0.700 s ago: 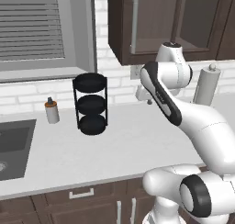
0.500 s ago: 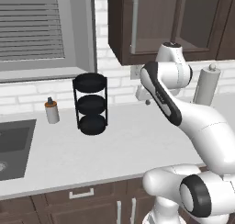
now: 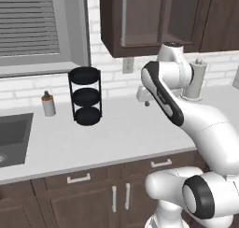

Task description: Take a straw from the drawer in front and place it inside the glass cup on the dining counter.

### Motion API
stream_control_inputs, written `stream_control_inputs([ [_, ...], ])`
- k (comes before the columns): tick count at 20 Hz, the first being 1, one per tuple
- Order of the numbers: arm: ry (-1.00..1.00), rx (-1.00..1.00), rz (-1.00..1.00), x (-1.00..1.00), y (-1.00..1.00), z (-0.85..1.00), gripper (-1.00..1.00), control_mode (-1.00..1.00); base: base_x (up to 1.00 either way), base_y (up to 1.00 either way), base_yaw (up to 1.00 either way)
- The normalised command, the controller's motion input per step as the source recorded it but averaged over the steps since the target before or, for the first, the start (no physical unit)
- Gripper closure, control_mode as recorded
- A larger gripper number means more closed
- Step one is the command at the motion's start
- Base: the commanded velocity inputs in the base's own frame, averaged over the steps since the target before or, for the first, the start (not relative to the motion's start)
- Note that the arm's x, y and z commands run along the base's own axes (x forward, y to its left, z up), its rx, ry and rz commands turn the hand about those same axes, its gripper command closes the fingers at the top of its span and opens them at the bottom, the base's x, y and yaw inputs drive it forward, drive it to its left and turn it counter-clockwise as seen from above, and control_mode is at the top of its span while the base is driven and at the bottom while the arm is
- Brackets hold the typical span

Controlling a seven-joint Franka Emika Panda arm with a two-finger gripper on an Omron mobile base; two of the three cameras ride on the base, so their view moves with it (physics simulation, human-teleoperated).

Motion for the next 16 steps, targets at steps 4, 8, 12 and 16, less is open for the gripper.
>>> stream_control_inputs([
  [4, 0.00, 0.00, 0.00, 0.00, 0.00, 0.00, -1.00, 1.00, -0.67, 0.36, -0.32],
  [8, 0.00, 0.00, 0.00, 0.00, 0.00, 0.00, -1.00, 1.00, -0.45, 0.63, -0.39],
  [12, 0.00, 0.00, 0.00, 0.00, 0.00, 0.00, -1.00, 1.00, -0.34, 0.75, -0.41],
  [16, 0.00, 0.00, 0.00, 0.00, 0.00, 0.00, -1.00, 1.00, -0.22, 0.71, -0.40],
])
